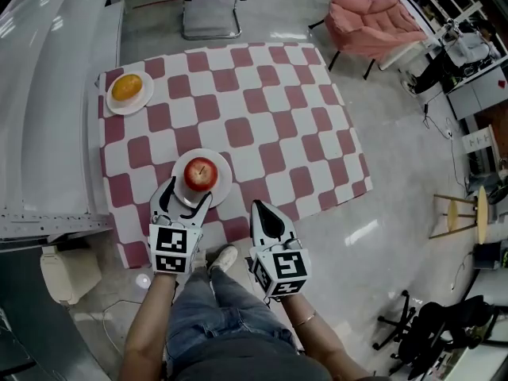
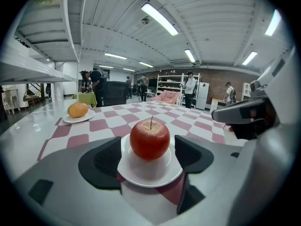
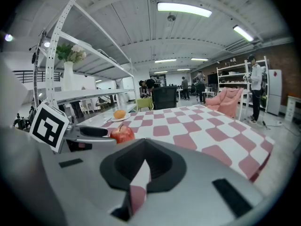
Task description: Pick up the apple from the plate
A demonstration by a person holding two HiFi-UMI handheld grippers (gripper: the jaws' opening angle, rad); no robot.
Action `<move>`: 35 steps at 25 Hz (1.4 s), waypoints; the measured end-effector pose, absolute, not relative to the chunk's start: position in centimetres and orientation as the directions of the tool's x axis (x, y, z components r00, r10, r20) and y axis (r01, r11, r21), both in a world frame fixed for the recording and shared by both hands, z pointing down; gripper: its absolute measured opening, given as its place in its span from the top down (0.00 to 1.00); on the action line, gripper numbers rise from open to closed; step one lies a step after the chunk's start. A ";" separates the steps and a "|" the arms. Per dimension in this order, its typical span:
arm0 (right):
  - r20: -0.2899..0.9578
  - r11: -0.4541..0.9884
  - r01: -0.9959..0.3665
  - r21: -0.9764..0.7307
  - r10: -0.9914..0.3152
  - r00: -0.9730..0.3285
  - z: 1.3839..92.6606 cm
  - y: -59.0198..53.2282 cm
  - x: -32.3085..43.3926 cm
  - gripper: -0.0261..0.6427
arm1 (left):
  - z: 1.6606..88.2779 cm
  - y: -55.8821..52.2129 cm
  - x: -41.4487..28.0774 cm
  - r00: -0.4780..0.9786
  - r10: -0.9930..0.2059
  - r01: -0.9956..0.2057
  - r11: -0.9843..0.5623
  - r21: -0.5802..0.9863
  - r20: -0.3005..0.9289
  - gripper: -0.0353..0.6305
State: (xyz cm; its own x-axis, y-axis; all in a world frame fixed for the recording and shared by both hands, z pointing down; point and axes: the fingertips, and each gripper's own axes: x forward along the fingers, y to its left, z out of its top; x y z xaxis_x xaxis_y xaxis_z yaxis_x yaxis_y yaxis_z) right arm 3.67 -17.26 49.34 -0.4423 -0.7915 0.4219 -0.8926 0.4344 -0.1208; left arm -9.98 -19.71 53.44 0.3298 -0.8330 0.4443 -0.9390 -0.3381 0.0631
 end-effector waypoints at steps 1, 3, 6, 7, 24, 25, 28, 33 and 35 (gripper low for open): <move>0.426 0.432 -0.894 -0.121 -0.791 -0.440 49.5 -17.3 3.7 0.95 | 53.5 -19.9 -10.0 0.325 -0.833 -0.939 -0.339 0.051 0.447 0.43; 0.435 0.429 -0.895 -0.125 -0.787 -0.438 49.9 -17.3 3.5 0.95 | 53.6 -20.4 -9.8 0.328 -0.829 -0.936 -0.349 0.039 0.454 0.42; 0.446 0.422 -0.897 -0.133 -0.782 -0.434 50.5 -17.5 3.4 0.95 | 54.0 -21.0 -9.1 0.352 -0.812 -0.927 -0.370 0.055 0.466 0.38; 0.450 0.421 -0.897 -0.137 -0.780 -0.434 50.6 -17.5 3.4 0.94 | 54.1 -21.2 -8.9 0.356 -0.808 -0.925 -0.374 0.058 0.470 0.37; 0.485 0.403 -0.901 -0.159 -0.763 -0.427 52.1 -18.6 3.7 0.95 | 55.9 -23.6 -7.9 0.355 -0.758 -0.916 -0.398 0.043 0.547 0.36; 0.487 0.401 -0.902 -0.160 -0.762 -0.426 52.2 -18.7 3.7 0.95 | 56.0 -23.7 -7.9 0.355 -0.758 -0.916 -0.398 0.043 0.548 0.36; 0.492 0.397 -0.903 -0.165 -0.760 -0.425 52.5 -18.6 3.6 0.94 | 56.3 -24.0 -7.9 0.354 -0.759 -0.916 -0.399 0.039 0.546 0.36; 0.500 0.391 -0.906 -0.162 -0.759 -0.417 52.5 -18.3 3.6 0.95 | 56.4 -24.1 -7.8 0.359 -0.757 -0.913 -0.405 0.038 0.546 0.36; 0.498 0.391 -0.906 -0.159 -0.761 -0.416 52.4 -18.2 3.6 0.95 | 56.4 -24.0 -7.7 0.361 -0.755 -0.912 -0.408 0.039 0.548 0.36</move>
